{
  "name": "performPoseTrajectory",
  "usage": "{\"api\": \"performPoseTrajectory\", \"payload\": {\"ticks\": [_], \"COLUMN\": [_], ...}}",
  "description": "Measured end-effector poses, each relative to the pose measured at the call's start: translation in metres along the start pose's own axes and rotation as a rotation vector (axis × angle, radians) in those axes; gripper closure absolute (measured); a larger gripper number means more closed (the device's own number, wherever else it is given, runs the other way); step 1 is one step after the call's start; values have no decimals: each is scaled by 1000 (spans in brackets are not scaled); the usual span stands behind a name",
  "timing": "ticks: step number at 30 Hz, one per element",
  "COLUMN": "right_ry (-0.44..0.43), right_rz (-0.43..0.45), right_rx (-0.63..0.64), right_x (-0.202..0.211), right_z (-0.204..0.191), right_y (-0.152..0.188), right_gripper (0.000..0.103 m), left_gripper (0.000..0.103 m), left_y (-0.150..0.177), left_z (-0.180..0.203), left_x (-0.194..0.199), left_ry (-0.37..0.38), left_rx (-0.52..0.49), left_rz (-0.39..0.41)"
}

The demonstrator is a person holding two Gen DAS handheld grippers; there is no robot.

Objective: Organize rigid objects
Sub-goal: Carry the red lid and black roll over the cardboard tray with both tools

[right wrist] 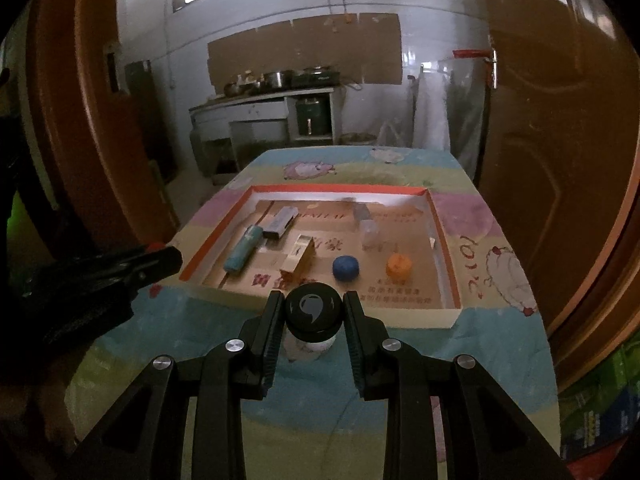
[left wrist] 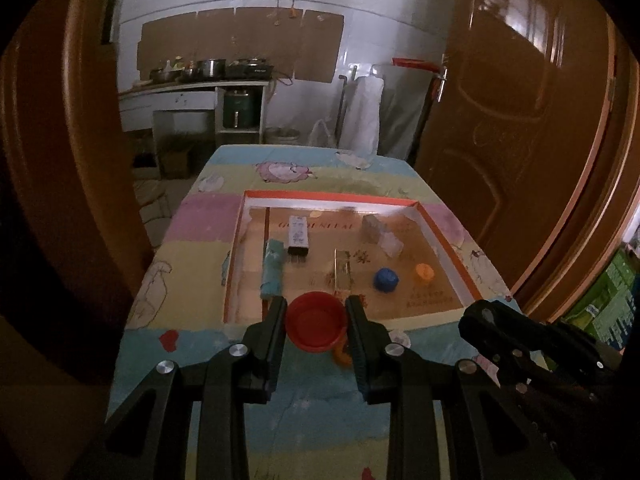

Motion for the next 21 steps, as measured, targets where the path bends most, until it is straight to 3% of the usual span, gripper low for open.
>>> {"api": "performPoseTrajectory", "payload": {"ticks": [21], "right_ry": [39], "right_rz": [20], "right_rx": [-1], "right_x": [-41], "right_z": [40], "right_y": [-45], "right_gripper": [72], "left_gripper": [73], "left_y": [-53], "left_z": [29], "left_x": [-53], "left_ry": [30], "left_rx": [-63], "left_rz": [9]}}
Point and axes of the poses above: each gripper's, at about its wrist camera, not at the fingertips, and x roughly against the way its jaws point, z to its right, y to its underside, the point moved 6 cm from there along -x, roughly the way its jaws point, and after that the axes turned 3 degrees about z, right-handed, at the moved point
